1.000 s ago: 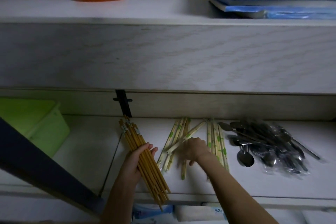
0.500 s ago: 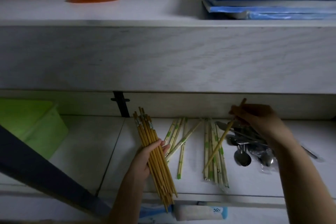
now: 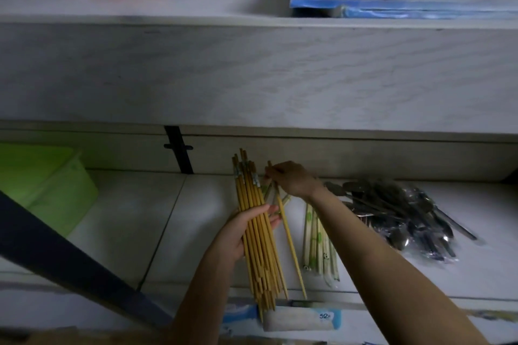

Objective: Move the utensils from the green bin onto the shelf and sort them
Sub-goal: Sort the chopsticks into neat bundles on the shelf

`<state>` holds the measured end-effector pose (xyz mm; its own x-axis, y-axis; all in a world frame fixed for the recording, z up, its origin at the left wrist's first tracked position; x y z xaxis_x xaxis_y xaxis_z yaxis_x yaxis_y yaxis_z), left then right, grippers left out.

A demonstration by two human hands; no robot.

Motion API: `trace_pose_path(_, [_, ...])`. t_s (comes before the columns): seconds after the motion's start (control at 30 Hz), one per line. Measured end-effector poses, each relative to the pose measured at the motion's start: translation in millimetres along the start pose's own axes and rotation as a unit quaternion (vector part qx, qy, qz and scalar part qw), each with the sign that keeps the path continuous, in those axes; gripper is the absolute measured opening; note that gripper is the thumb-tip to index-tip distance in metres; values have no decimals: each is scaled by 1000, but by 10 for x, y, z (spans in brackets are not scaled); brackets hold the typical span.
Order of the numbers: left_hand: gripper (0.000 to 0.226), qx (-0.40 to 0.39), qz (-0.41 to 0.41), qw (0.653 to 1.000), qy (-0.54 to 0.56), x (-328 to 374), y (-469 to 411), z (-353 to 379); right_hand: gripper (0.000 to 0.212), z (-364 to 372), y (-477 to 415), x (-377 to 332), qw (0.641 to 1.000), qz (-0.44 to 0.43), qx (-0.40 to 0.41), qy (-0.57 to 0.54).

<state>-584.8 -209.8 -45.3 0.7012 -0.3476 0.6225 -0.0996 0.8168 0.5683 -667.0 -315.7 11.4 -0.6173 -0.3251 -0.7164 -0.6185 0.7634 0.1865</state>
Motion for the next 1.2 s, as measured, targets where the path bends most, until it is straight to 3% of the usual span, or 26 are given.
trace_pose_path(0.13, [20, -32, 7, 999, -20, 0, -42, 14, 47, 91, -74, -42, 999, -6, -15, 39])
trace_pose_path(0.27, [23, -15, 39, 999, -26, 9, -83, 40, 50, 217, -85, -61, 999, 9, -10, 34])
trace_pose_path(0.33, [29, -5, 62, 997, -49, 22, -104, 18, 59, 220, -52, -56, 999, 12, 1, -38])
trace_pose_path(0.4, [32, -8, 87, 994, -73, 49, -132, 8, 61, 184, -23, -43, 981, 20, -41, -189])
trace_pose_path(0.5, [19, -17, 128, 981, -142, 96, -152, 102, 70, 90, -25, -35, 950, -1, -90, -298])
trace_pose_path(0.67, [4, -54, 192, 951, -235, 111, -182, 267, 14, -39, -7, -70, 925, -29, -32, -378])
trace_pose_path(0.9, [12, -59, 222, 918, -322, 48, -186, 310, 13, -104, 278, -105, 942, -70, 40, -326])
trace_pose_path(1.07, [54, -33, 210, 911, -353, -67, -162, 268, 14, -15, 448, 31, 936, -92, 65, -332])
trace_pose_path(1.2, [56, -41, 225, 913, -337, -164, -108, 273, 18, 31, 551, 78, 927, -116, 56, -353])
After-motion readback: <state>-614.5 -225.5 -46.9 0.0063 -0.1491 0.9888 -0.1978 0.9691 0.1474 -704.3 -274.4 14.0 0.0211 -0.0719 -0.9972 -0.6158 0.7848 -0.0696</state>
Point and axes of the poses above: each hand's wrist, its own y-axis away from the middle knuckle, its own z-axis out of the palm, x = y × z, the point moved 1 cm from there along -y, towards the middle knuckle, and after that the axes turned 2 degrees about -y, right-handed, at the moved point
